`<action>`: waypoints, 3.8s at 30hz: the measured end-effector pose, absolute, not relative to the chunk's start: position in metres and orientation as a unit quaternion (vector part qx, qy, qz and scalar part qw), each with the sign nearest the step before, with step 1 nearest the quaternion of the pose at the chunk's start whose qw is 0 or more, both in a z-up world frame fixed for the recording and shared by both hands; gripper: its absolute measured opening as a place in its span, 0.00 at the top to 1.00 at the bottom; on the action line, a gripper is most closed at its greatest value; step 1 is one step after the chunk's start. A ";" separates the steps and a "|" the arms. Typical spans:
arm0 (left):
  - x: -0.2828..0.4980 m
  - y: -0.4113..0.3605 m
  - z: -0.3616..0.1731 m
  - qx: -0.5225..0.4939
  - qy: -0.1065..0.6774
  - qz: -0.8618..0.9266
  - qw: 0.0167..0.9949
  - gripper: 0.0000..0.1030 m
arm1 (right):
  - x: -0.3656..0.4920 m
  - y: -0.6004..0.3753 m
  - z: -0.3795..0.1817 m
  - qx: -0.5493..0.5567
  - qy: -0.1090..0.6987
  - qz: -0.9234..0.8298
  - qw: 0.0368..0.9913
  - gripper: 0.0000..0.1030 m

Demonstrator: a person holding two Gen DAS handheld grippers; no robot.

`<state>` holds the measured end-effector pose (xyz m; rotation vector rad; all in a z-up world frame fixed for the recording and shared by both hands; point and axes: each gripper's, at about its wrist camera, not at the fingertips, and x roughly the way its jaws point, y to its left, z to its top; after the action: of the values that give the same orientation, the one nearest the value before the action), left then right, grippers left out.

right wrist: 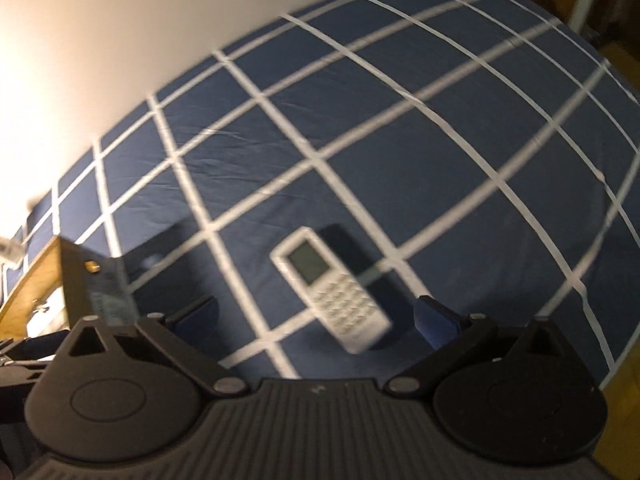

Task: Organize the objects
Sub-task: 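Lift both grippers out of the box toward the white air-conditioner remote, then close the right gripper on the air-conditioner remote while the left gripper grasps its other end, then carry the air-conditioner remote with both grippers over the cardboard box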

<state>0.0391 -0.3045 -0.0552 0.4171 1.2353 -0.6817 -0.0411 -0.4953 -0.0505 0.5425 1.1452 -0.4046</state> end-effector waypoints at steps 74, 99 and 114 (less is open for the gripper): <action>0.035 -0.452 -0.164 0.255 0.615 -0.413 0.622 0.00 | -0.009 -0.592 -0.168 0.364 0.561 -0.214 0.712 0.20; 0.031 -0.465 -0.170 0.239 0.636 -0.423 0.599 0.25 | 0.006 -0.582 -0.172 0.339 0.583 -0.192 0.713 0.31; 0.026 -0.421 -0.112 0.223 0.606 -0.404 0.648 0.25 | 0.006 -0.541 -0.123 0.307 0.562 -0.158 0.751 0.33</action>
<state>0.0262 -0.4212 -0.1119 0.5072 1.3785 -0.9175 0.0062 -0.5413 -0.1226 0.6716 1.2280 -0.3455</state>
